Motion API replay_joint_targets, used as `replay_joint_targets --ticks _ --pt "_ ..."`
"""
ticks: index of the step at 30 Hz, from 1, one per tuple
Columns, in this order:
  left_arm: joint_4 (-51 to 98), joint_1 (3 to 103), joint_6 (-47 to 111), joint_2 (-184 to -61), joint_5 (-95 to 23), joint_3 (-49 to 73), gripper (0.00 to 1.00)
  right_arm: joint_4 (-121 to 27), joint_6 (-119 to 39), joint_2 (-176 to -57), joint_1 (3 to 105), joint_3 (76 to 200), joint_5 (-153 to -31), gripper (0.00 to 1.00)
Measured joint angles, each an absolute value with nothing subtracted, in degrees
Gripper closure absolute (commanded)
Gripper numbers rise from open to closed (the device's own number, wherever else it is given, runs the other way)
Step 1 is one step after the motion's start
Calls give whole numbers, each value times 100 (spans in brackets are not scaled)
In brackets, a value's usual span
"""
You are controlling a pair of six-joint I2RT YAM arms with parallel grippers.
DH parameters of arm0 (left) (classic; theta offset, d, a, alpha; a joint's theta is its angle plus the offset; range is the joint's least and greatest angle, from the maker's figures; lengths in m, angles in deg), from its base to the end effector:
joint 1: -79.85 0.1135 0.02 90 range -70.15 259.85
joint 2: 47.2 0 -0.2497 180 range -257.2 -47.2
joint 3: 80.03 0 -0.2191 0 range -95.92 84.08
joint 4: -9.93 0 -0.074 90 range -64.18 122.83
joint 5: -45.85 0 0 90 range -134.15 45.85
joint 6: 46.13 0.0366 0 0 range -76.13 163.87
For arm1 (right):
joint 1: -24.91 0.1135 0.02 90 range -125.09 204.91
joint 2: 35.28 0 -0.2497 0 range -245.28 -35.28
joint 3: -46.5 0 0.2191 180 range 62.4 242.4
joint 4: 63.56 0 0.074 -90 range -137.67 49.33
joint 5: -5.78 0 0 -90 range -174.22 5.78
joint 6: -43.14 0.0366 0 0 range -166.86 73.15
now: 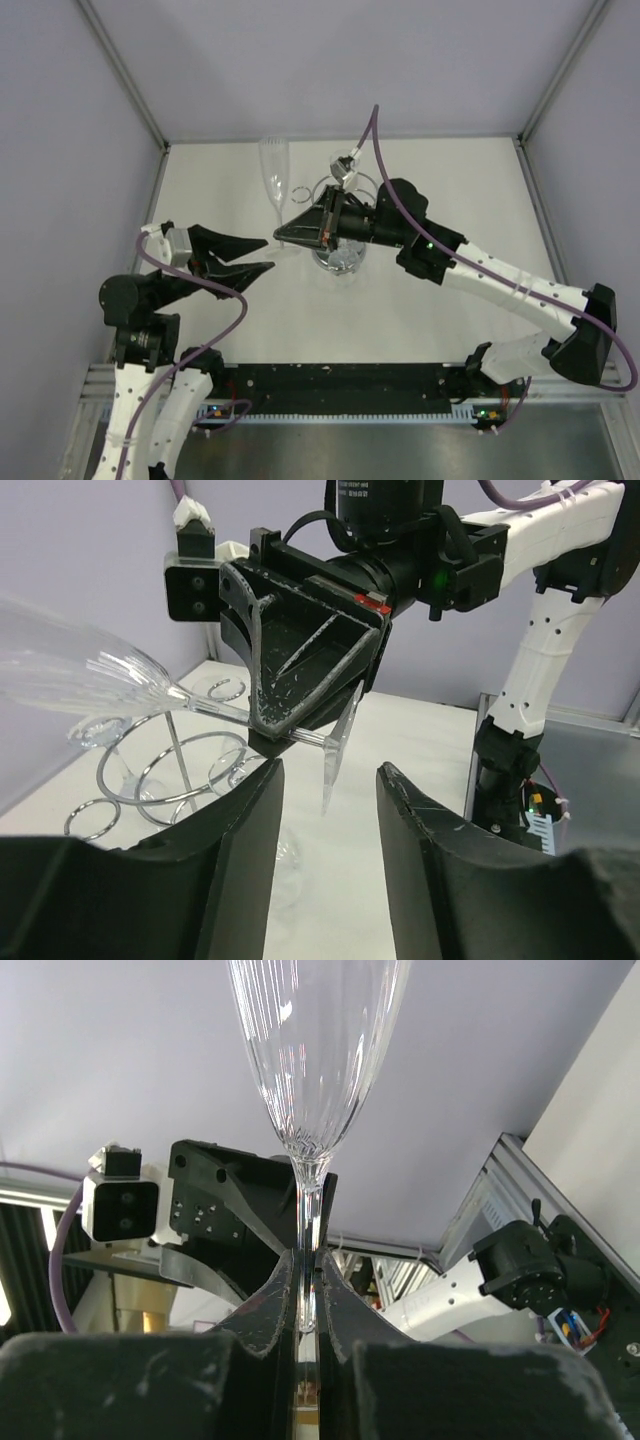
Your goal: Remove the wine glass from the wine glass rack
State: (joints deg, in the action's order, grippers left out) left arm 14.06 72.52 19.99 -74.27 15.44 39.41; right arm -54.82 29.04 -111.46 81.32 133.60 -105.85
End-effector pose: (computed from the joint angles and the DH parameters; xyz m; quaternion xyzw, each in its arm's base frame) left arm 0.0565 -0.0391 0.3934 0.3614 0.4953 -0.4431 0.6540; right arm 0.1456 0.2436 0.4016 -0.0179 0.6943 0.6998 0.1670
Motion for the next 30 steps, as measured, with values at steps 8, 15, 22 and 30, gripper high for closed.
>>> replay_joint_targets --ticks 8,15,22,30 --pt "1860 7252 1757 -7189 1441 3871 42 -4964 2310 -11004 8057 13495 -10574 100" --pt "1889 7250 907 -7248 1255 3664 41 -4162 1346 -10029 7659 13275 -10563 100" --pt "1961 7247 -177 -7860 705 3419 41 -2842 -186 -9351 7624 13301 -10473 100" --pt "2343 7247 -1421 -8439 287 3141 33 -1321 -1954 -9308 8097 13366 -9981 100"
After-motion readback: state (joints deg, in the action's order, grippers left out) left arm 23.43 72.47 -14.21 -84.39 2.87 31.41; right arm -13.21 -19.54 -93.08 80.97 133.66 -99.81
